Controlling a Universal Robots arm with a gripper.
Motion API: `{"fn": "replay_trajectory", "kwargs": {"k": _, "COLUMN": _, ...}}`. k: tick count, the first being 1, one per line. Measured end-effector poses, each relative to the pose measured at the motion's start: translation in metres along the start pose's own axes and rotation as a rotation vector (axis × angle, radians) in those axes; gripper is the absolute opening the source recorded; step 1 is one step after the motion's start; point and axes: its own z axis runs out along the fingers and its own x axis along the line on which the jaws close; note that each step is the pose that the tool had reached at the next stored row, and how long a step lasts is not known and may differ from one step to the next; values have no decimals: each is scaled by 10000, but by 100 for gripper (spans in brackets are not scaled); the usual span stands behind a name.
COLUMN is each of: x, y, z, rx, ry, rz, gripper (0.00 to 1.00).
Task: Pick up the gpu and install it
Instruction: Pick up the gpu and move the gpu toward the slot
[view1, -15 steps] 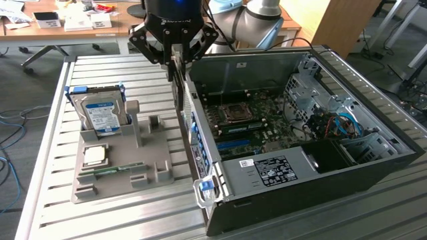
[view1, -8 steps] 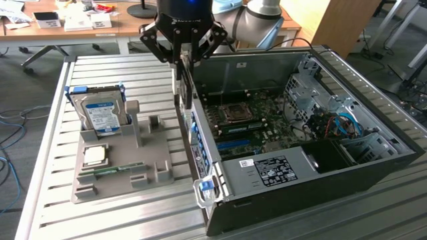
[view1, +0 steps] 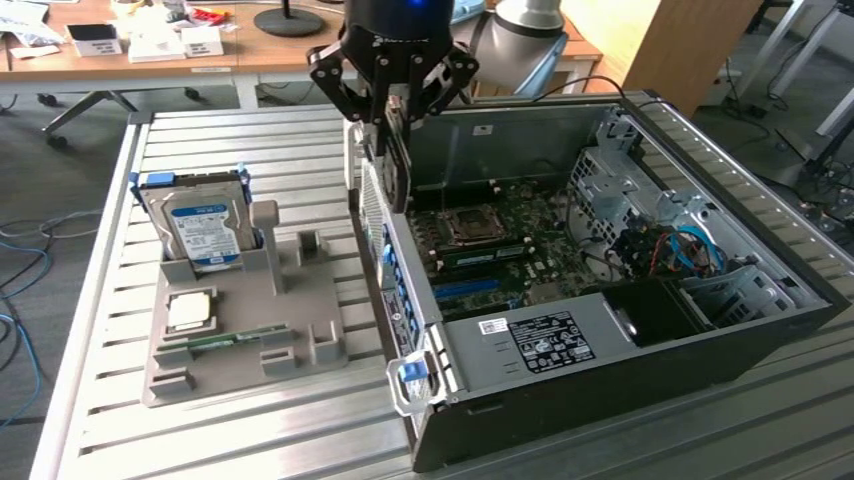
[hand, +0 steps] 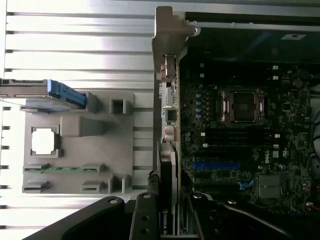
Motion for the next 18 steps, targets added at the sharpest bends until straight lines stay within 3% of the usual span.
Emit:
{"fn": "replay_trajectory", "kwargs": {"k": 10, "x": -246, "y": 3, "z": 2, "rx": -139, "ry": 0, "rz": 3, "gripper": 27}}
{"fn": "replay_trajectory", "kwargs": {"k": 18, "x": -453, "y": 4, "z": 6, "rx": -213, "ry": 2, "rz": 5, "gripper": 27}}
